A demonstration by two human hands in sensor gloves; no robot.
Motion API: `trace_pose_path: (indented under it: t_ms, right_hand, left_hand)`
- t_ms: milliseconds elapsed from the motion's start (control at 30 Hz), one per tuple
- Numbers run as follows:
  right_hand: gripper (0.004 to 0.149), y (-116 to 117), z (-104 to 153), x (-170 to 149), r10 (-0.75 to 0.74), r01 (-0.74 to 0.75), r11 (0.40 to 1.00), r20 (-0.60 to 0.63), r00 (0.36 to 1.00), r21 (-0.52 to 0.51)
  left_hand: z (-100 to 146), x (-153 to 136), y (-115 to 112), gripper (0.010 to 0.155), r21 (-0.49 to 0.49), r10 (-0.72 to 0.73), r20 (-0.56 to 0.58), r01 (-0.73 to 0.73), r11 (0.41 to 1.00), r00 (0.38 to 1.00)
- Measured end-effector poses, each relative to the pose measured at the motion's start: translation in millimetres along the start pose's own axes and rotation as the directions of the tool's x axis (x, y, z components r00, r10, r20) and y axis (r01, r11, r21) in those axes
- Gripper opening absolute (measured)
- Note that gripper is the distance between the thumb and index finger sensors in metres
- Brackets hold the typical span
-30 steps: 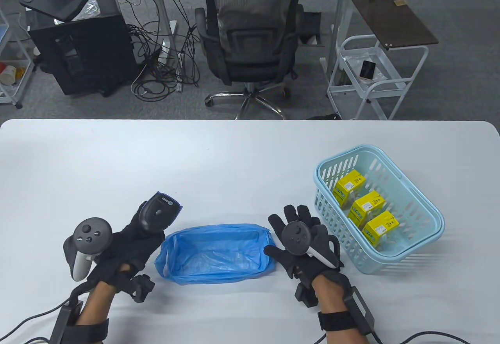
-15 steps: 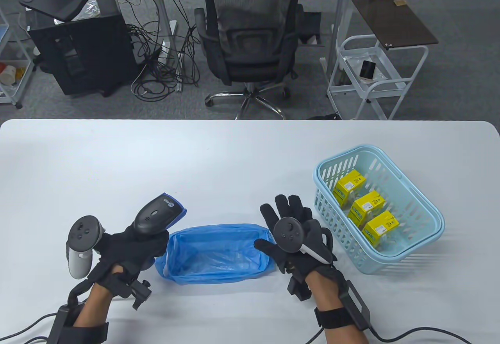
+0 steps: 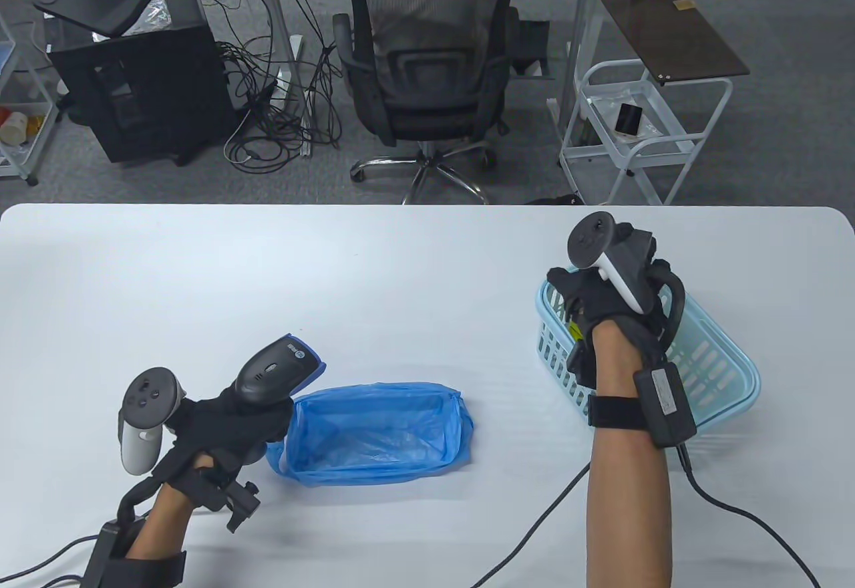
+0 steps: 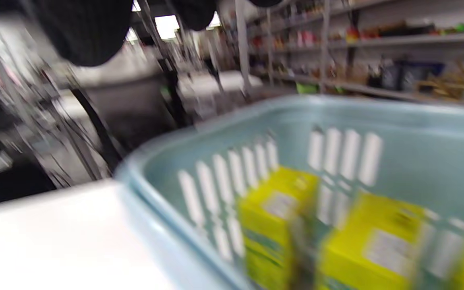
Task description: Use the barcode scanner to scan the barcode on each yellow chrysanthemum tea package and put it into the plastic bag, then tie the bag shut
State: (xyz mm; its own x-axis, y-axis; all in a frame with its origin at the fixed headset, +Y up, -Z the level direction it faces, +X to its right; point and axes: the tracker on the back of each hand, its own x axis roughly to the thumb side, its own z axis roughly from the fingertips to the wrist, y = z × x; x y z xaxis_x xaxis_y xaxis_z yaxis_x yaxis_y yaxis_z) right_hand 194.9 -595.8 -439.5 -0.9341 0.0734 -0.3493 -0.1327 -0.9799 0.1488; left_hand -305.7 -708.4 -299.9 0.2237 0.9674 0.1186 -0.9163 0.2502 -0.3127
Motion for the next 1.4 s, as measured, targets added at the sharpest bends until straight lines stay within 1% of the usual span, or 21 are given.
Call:
trace_pose_path:
  t_ms: [33,67,200,267,367,433,533,633,667,767,833,933,967,1000,1033,1100,1167,1233,1300,1367,1400]
  right_hand:
    - [0.076,8.8,-10.2,-2.0,0.053,-0.052,0.997,-0.005,0.999,0.064]
    - [0.075,15.3,-17.5,-2.7,0.088,-0.088,0.992,-0.004,0.996,0.094]
    - [0.071,33.4,-39.9,-3.1,0.203,-0.193,0.968,-0.042,0.978,0.162]
    - [0.07,42.4,-49.8,-0.8,0.245,-0.23,0.947,-0.042,0.969,0.223]
    - [0.069,49.0,-58.0,2.2,0.276,-0.254,0.932,-0.049,0.96,0.26]
    - [0.068,53.9,-62.1,2.1,0.284,-0.255,0.913,-0.047,0.958,0.32]
    - [0.071,55.6,-66.2,-1.2,0.25,-0.213,0.904,-0.057,0.966,0.37]
    - [0.075,59.3,-67.9,-5.8,0.243,-0.206,0.89,-0.041,0.969,0.406]
    - [0.078,60.5,-68.2,-6.6,0.237,-0.201,0.889,-0.037,0.971,0.411]
    - [0.081,62.1,-69.0,-7.0,0.241,-0.205,0.885,-0.035,0.97,0.419]
    - [0.082,61.9,-67.9,-6.4,0.271,-0.228,0.878,-0.046,0.961,0.422]
    - [0.089,62.5,-67.9,-9.0,0.338,-0.286,0.856,-0.046,0.94,0.431]
    - [0.089,64.3,-68.5,-10.5,0.361,-0.315,0.86,-0.044,0.931,0.4]
    - [0.089,66.2,-69.4,-12.2,0.373,-0.326,0.855,-0.041,0.927,0.404]
    - [0.09,67.3,-70.5,-13.7,0.356,-0.299,0.856,-0.062,0.932,0.422]
    - [0.085,68.7,-71.6,-15.0,0.329,-0.277,0.867,-0.056,0.943,0.414]
    - [0.079,67.7,-71.6,-12.6,0.363,-0.312,0.865,-0.061,0.93,0.392]
    - [0.079,66.0,-70.8,-7.9,0.387,-0.348,0.865,-0.039,0.921,0.362]
    - [0.079,59.0,-68.2,-5.6,0.39,-0.359,0.882,-0.044,0.92,0.305]
    - [0.079,46.7,-62.7,-5.4,0.387,-0.356,0.889,-0.057,0.92,0.287]
    - [0.08,36.2,-57.8,-5.4,0.388,-0.356,0.893,-0.07,0.919,0.274]
  left_hand:
    - [-0.1,0.2,0.1,0.073,-0.003,0.004,0.0,-0.004,1.0,1.0]
    - [-0.1,0.4,0.0,0.073,-0.005,0.004,-0.001,-0.004,1.0,1.0]
    - [-1.4,0.1,-1.0,0.073,-0.024,0.019,-0.006,-0.019,1.0,1.0]
    - [-2.0,-0.4,-1.9,0.074,-0.028,0.019,-0.01,-0.02,0.999,1.0]
    - [-2.2,-1.2,-3.1,0.074,-0.041,0.018,-0.015,-0.019,0.999,1.0]
    - [-0.8,-1.2,-3.6,0.075,-0.039,0.014,-0.019,-0.015,0.999,1.0]
    - [1.5,-0.2,-3.8,0.076,-0.04,0.018,-0.015,-0.019,0.999,1.0]
    - [1.6,0.2,-3.7,0.076,-0.039,0.019,-0.012,-0.019,0.999,1.0]
    - [1.4,-0.2,-3.4,0.076,-0.04,0.018,-0.012,-0.019,0.999,1.0]
    - [1.7,0.1,-3.6,0.076,-0.041,0.016,-0.014,-0.016,0.999,1.0]
    - [1.8,0.0,-3.5,0.076,-0.038,0.016,-0.015,-0.017,0.999,1.0]
    - [2.1,-0.5,-2.9,0.076,-0.033,0.022,-0.019,-0.023,0.999,1.0]
    - [2.1,-0.7,-2.5,0.076,-0.031,0.024,-0.02,-0.024,0.999,1.0]
    - [2.1,-1.0,-2.4,0.076,-0.03,0.026,-0.021,-0.026,0.999,0.999]
    - [2.5,-2.1,-2.1,0.076,-0.027,0.03,-0.025,-0.031,0.999,0.999]
    - [2.9,-3.0,-1.6,0.076,-0.024,0.029,-0.028,-0.029,0.999,0.999]
    - [2.9,-2.9,-0.4,0.076,-0.019,0.02,-0.026,-0.02,1.0,0.999]
    - [2.7,-3.2,0.8,0.076,-0.017,0.029,-0.025,-0.03,0.999,0.999]
    - [3.5,-2.8,2.3,0.076,-0.011,0.033,-0.022,-0.033,0.999,0.999]
    - [3.5,-2.2,3.5,0.076,-0.009,0.036,-0.018,-0.036,0.999,0.999]
    - [3.4,-2.1,3.8,0.077,-0.007,0.038,-0.018,-0.039,0.999,0.999]
